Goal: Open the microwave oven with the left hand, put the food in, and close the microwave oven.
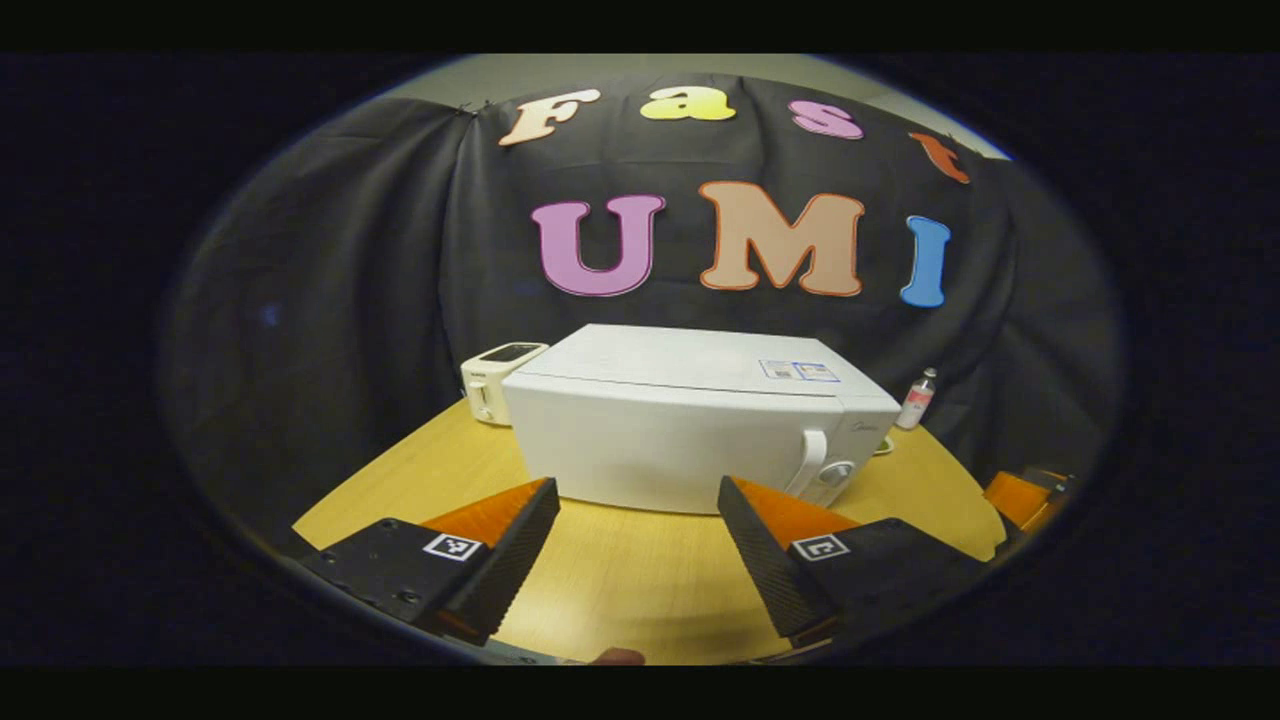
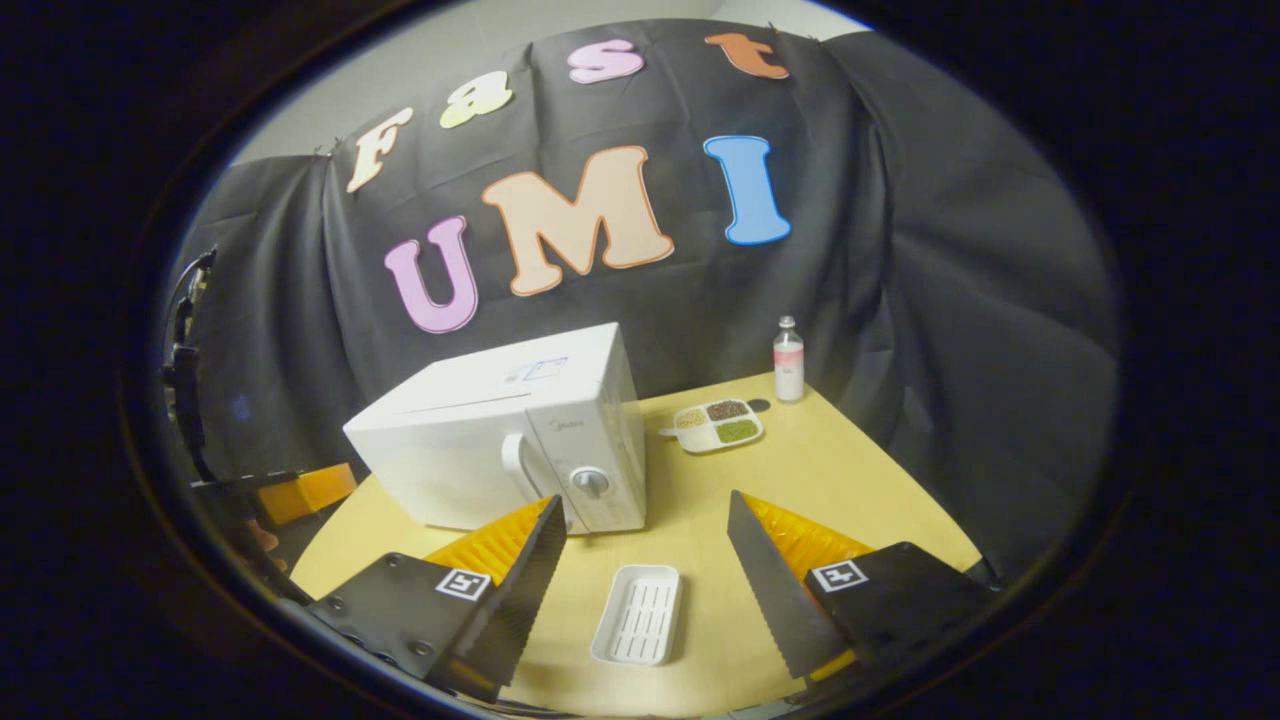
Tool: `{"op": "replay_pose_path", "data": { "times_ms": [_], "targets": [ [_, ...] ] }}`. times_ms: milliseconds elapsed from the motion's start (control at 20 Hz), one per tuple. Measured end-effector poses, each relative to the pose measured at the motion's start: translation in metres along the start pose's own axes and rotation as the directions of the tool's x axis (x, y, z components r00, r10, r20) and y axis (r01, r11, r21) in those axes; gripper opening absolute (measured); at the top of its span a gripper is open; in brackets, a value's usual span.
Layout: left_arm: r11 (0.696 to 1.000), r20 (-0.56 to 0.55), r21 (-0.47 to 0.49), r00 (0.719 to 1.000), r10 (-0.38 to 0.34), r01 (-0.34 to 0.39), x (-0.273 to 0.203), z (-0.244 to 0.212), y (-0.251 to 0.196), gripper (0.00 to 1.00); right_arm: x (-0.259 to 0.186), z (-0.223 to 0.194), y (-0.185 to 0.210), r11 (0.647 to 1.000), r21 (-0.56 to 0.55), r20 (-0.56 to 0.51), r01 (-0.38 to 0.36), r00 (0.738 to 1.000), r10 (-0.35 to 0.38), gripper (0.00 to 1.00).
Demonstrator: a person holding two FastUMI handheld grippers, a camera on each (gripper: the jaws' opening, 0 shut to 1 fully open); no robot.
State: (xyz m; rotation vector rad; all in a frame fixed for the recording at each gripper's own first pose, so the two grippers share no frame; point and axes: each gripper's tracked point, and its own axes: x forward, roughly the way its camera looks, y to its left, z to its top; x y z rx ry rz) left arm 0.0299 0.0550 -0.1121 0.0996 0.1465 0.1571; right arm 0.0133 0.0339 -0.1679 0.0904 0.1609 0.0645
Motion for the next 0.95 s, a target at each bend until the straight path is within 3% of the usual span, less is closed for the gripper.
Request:
{"op": "replay_pose_path", "data": {
  "times_ms": [100, 150, 200, 500, 550, 950],
  "targets": [
    [1.000, 0.020, 0.016, 0.999, 0.025, -0.025, -0.008, 0.007, 0.007, 0.97, -0.003, 0.007, 0.002, 1.000, 0.012, 0.030, -0.021, 0.999, 0.020, 1.00],
    [1.000, 0.030, 0.009, 0.999, 0.030, -0.030, -0.010, 0.011, 0.007, 0.94, -0.004, 0.010, 0.002, 0.999, 0.018, 0.045, -0.028, 0.999, 0.027, 0.92],
    [0.999, 0.033, 0.000, 0.999, 0.034, -0.034, -0.014, 0.012, 0.008, 0.94, -0.006, 0.014, 0.002, 0.999, 0.020, 0.059, -0.032, 0.998, 0.030, 1.00],
    [1.000, 0.107, -0.009, 0.994, 0.028, -0.027, -0.033, 0.033, 0.003, 0.96, -0.017, 0.025, 0.008, 0.997, -0.036, 0.105, -0.070, 0.992, 0.074, 1.00],
    [1.000, 0.125, -0.011, 0.992, 0.022, -0.021, -0.034, 0.037, -0.001, 0.96, -0.018, 0.029, 0.009, 0.996, -0.040, 0.118, -0.083, 0.989, 0.087, 0.92],
    [1.000, 0.182, 0.012, 0.983, 0.004, -0.006, -0.053, 0.045, -0.008, 0.96, -0.032, 0.036, 0.005, 0.995, -0.007, 0.139, -0.099, 0.985, 0.099, 0.92]
  ]
}}
